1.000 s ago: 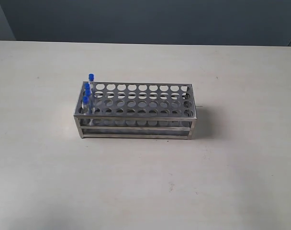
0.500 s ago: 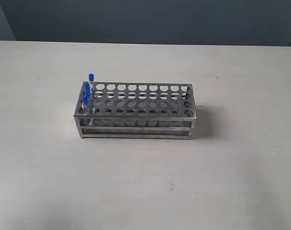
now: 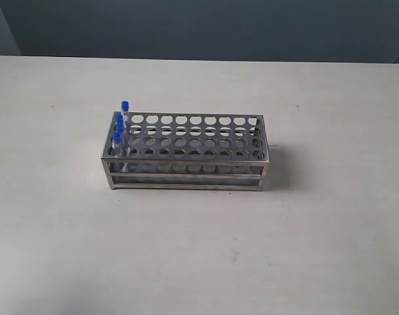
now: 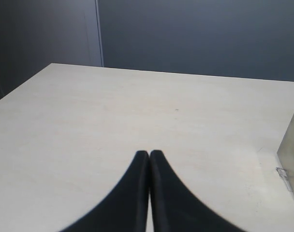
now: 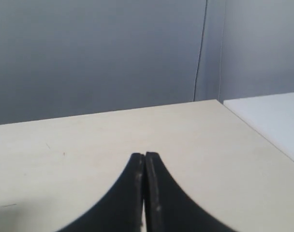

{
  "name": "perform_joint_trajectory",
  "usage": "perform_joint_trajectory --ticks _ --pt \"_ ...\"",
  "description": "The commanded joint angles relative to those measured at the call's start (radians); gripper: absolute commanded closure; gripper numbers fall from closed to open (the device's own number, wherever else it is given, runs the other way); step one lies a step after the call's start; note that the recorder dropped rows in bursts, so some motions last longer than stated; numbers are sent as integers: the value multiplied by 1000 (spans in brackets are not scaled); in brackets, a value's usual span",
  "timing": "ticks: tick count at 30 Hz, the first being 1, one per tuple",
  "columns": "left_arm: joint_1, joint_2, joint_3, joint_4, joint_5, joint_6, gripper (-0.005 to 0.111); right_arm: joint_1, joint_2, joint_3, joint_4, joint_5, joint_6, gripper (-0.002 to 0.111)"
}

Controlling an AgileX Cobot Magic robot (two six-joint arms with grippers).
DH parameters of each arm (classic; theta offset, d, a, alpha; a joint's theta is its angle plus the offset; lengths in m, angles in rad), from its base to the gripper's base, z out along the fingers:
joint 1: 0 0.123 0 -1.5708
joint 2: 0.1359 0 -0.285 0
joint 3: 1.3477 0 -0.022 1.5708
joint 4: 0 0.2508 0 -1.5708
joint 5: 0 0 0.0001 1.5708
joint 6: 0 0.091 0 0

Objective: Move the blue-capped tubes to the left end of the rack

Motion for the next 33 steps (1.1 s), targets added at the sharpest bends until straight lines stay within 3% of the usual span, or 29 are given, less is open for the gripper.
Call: perform_joint_trajectory --ticks 1,18,33 --pt "-3 -4 -1 -1 2 -2 106 -12 -50 39 26 -3 2 108" --pt "-3 -4 -1 -1 2 -2 106 -12 -115 39 136 215 -164 108" --pt "-3 -4 -1 -1 2 -2 106 -12 -115 39 133 213 -184 108"
